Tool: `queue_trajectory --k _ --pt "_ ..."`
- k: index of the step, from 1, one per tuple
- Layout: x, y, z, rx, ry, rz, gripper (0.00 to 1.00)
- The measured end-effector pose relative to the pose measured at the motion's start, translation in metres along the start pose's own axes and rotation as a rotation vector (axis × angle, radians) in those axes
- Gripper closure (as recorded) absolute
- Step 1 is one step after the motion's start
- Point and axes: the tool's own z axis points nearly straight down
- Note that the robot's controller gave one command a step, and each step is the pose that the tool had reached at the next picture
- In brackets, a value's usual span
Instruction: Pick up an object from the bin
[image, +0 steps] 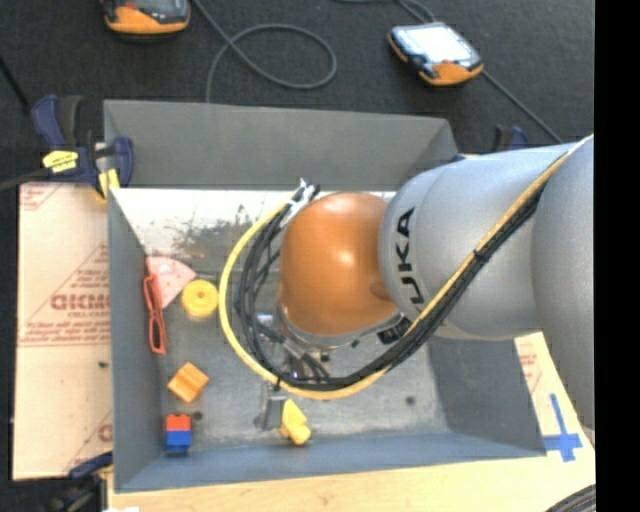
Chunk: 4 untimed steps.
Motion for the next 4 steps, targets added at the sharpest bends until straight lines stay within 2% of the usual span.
queue_trajectory --k 1,2,3,4 --pt "-0.002 -0.001 -0.005 -0.002 -0.008 0.005 0.0" --pt "-0.03 0.038 0.055 -0.004 -0.013 0.093 0.0" --pt "-0.037 0.065 0.053 0.002 -0.004 -0.076 0.0" --pt "-0.052 0.08 0.042 -0.002 -0.01 0.074 0.0"
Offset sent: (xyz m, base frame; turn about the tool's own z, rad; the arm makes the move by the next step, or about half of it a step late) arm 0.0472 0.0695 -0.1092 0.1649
